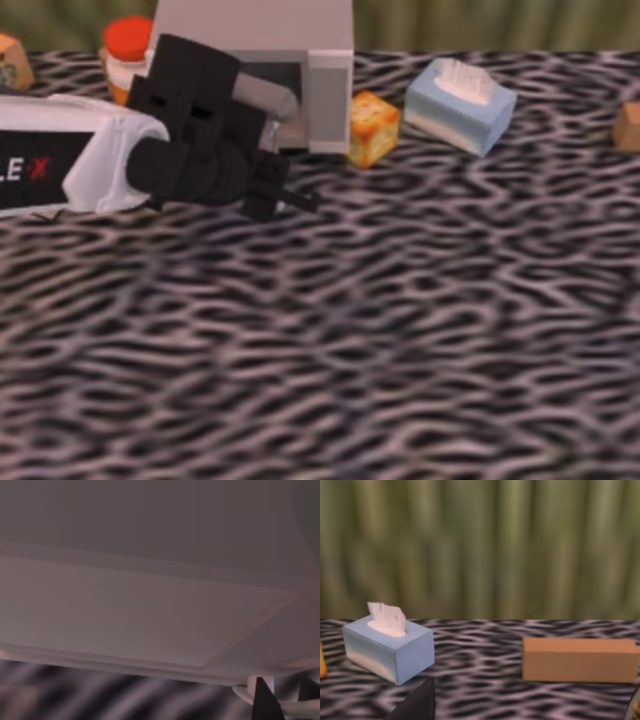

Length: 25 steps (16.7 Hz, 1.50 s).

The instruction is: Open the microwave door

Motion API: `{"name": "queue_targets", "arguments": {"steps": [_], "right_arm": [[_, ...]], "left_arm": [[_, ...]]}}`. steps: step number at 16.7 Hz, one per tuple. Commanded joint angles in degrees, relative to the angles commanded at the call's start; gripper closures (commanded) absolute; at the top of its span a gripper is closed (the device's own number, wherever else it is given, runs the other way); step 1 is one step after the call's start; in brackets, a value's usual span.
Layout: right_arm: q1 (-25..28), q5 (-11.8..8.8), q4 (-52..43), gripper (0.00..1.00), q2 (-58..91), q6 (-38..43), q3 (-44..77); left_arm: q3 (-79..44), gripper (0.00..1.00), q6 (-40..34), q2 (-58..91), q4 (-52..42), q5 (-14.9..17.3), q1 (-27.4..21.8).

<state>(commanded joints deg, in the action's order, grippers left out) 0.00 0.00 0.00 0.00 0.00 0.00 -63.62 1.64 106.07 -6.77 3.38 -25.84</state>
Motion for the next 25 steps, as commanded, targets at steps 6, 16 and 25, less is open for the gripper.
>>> {"name": "queue_targets", "arguments": {"steps": [6,16,25], "right_arm": [[0.0,0.0,0.0,0.00,0.0,0.0,0.0],[0.0,0.0,0.0,0.00,0.0,0.0,0.0],[0.0,0.0,0.0,0.00,0.0,0.0,0.0]], "left_arm": [[0.3,1.00,0.3,-0.1,-0.1,0.9,-0.1],[2.2,1.00,4.7,-1.7,0.0,4.0,1.9],[2.2,1.00,4.7,-1.7,0.0,4.0,1.9]]}}
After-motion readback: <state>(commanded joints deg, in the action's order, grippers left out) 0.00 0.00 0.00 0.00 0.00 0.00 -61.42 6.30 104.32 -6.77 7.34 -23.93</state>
